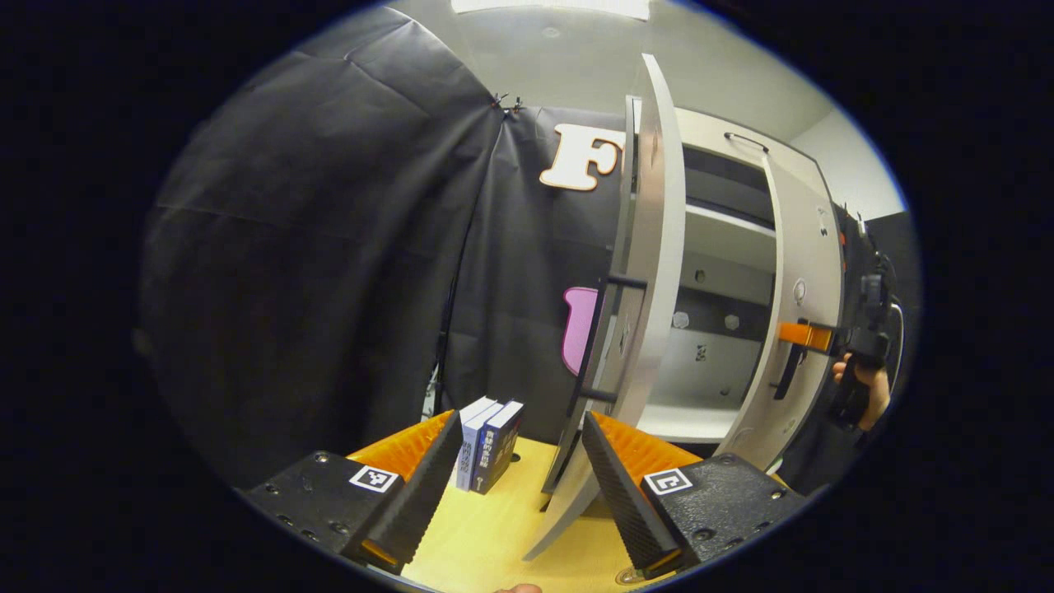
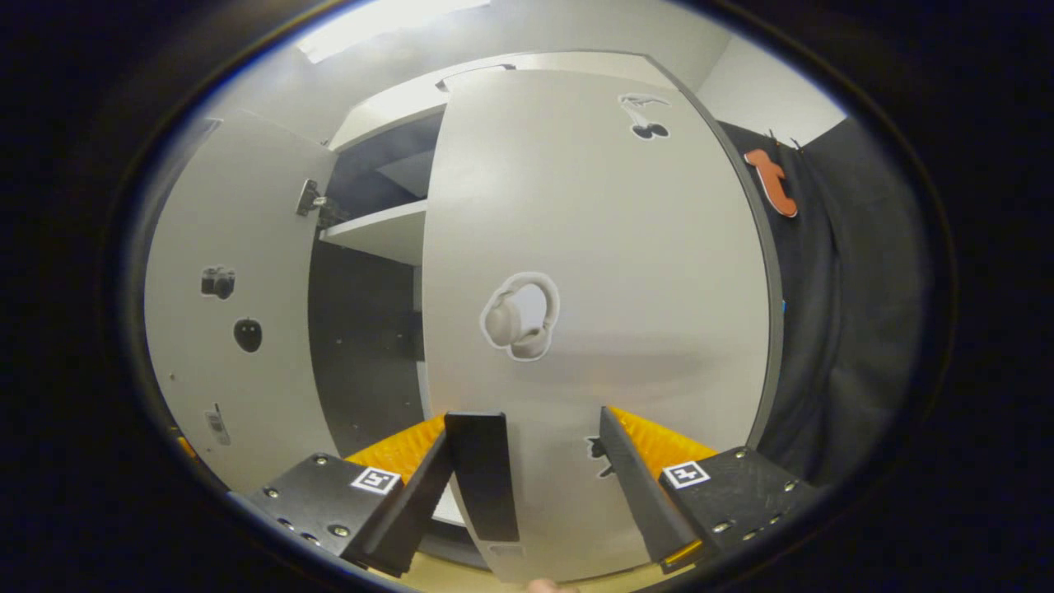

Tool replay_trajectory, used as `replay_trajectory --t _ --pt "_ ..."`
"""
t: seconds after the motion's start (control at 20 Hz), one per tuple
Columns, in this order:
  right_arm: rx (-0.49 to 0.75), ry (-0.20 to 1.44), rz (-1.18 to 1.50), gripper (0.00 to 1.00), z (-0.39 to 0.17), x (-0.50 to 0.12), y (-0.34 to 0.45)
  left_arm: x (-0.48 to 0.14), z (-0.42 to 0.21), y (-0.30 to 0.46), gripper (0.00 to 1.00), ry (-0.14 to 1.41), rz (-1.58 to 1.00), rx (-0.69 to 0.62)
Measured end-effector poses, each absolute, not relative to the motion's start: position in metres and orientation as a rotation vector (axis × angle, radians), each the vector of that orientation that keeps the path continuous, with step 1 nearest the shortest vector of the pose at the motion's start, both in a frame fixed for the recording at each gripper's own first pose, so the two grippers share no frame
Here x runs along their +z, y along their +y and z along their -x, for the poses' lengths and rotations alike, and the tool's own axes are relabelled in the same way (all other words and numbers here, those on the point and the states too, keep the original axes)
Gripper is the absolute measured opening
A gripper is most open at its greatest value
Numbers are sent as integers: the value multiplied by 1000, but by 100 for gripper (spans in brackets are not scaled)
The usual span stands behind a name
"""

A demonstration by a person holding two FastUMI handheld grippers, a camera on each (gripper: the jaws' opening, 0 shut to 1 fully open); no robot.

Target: Grasp the bottle in the cabinet with the left hand and place it on the coaster, then close the right door with the right hand and the left door with the left hand.

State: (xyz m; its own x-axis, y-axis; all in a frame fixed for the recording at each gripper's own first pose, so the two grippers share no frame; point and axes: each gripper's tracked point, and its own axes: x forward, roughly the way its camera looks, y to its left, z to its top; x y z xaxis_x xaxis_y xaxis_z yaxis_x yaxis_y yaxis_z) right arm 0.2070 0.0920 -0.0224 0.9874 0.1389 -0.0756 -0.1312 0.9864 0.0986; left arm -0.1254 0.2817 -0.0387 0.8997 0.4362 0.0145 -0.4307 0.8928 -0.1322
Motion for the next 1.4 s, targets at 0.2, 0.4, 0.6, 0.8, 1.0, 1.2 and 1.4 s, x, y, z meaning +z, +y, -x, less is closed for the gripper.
replay_trajectory --t 0.2,0.4,0.6,0.8,1.0,1.2,1.4 --pt "94 84 -105 100 -211 -25 92 -16 114 285 93 -72 136 382" --pt "43 89 -112 100 -216 -26 92 12 100 287 93 -105 115 316" --pt "-24 101 -100 100 -217 -31 89 44 88 282 92 -142 79 230" --pt "-71 94 -111 100 -201 -31 88 57 74 283 92 -145 37 175" --pt "-77 91 -114 100 -184 -31 88 56 65 273 85 -124 33 88" --pt "-92 74 -107 100 -168 -25 78 54 64 259 89 -122 45 54" --pt "-104 64 -116 100 -155 -17 60 50 58 238 89 -107 82 8"
